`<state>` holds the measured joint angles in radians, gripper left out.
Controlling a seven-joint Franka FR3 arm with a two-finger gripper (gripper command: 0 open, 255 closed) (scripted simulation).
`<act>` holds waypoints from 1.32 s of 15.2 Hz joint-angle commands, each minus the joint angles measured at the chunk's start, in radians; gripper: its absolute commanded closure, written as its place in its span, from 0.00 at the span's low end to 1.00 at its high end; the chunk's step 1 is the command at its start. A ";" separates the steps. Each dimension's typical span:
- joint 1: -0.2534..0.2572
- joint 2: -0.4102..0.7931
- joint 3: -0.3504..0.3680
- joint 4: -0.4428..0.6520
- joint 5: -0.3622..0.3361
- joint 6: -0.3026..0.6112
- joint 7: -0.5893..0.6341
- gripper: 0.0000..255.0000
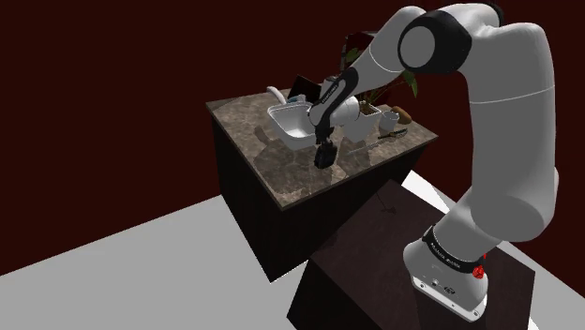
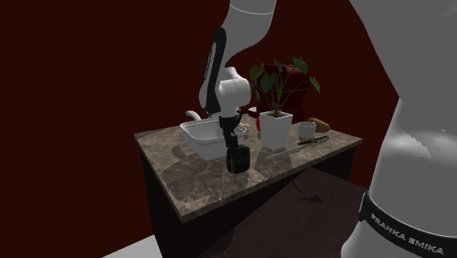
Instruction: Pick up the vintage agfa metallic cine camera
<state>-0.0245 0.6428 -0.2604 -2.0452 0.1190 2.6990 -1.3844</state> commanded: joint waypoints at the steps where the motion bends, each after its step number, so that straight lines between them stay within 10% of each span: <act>1: -0.004 0.039 0.007 -0.001 0.001 0.009 -0.006 1.00; 20: 0.033 -0.094 -0.034 -0.025 -0.036 -0.101 0.015 1.00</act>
<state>0.0076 0.5631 -0.2893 -2.0682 0.0867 2.6103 -1.3683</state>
